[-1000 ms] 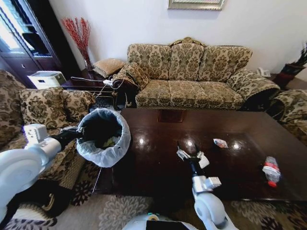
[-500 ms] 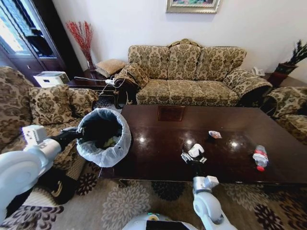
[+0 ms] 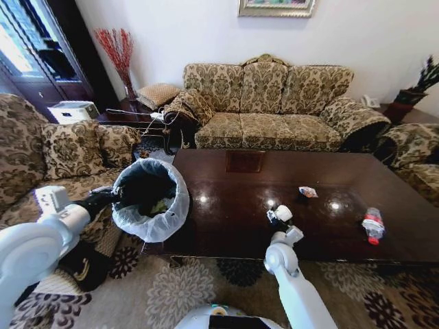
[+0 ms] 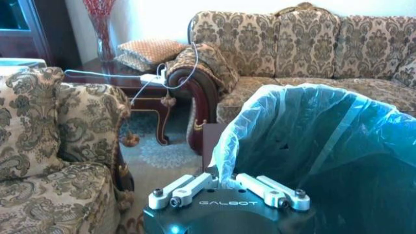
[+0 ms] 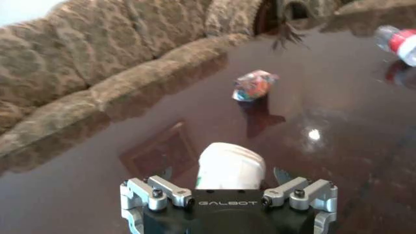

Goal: Move to the front of the table and place the trash on the table into the trash bin.

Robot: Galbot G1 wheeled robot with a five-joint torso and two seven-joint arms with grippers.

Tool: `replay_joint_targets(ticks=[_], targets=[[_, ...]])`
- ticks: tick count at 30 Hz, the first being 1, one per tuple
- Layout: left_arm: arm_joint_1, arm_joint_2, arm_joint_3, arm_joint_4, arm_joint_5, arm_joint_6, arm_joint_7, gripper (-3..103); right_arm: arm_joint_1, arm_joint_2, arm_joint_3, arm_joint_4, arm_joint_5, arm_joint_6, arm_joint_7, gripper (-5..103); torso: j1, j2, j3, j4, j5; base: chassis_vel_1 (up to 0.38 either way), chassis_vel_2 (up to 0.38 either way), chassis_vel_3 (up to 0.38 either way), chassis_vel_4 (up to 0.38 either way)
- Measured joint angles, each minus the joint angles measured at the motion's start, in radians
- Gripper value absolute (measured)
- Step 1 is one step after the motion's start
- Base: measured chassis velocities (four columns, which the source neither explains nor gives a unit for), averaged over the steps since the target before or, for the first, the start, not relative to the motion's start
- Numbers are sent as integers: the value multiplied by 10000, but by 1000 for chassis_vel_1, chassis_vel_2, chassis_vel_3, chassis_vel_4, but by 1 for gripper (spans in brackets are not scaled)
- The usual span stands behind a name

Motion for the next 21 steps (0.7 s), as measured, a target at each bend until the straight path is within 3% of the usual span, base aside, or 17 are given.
replay_joint_targets(ticks=[10,21], targets=[[-83,-141,378,7,260,-135,2,2,397,-21,83,-327,2137,-454,220,101,1,2,0,0,1,0,0,0,0],[-49,-89,363,41,283,-166,7,2,311,-38,122,-488,2091,-206,-264,71,1,3,-1,0,1,0,0,0,0]])
